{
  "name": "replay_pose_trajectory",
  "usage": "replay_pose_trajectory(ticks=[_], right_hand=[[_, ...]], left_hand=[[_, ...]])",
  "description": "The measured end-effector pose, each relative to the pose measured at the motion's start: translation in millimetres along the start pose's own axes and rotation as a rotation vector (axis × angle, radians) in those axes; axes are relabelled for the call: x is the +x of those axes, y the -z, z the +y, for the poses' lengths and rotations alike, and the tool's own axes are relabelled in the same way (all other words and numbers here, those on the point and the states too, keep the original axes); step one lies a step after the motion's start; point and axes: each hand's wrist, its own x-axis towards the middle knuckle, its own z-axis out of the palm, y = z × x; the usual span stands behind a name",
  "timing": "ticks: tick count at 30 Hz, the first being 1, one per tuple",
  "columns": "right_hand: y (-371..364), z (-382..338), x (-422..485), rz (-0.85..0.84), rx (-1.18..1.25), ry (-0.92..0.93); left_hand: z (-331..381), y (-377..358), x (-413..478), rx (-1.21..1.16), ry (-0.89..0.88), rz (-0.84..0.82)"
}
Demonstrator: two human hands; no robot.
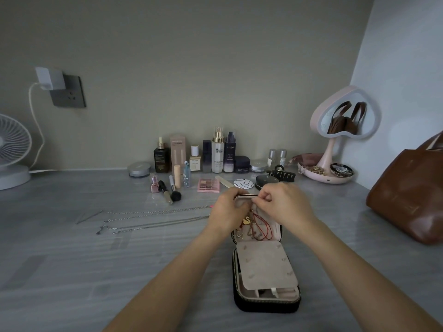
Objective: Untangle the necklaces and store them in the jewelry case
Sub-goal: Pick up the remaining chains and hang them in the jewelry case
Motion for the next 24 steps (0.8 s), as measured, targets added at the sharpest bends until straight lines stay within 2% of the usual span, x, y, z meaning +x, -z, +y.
replay_pose_trajectory(ticks=[6,13,17,21,24], right_hand=[[-3,3,-4,0.022,-0.057,-0.108],[-9,9,-18,-0.073,-0.082,-0.118],[-4,14,-24,-0.063,-0.036,-0.09],[1,16,-21,-0.005,0.039,-0.097],[2,4,-21,-0.022,0.107,-0.028]], left_hand=[[-3,-2,1,-0.026,0.0,0.013],[-4,0,2,-0.041,0.017,-0.024],[3,12,5,-0.025,0.064,-0.109],[15,32,9,0.031,0.191,-0.24],[20,50,10,0.056,0.245,-0.342]])
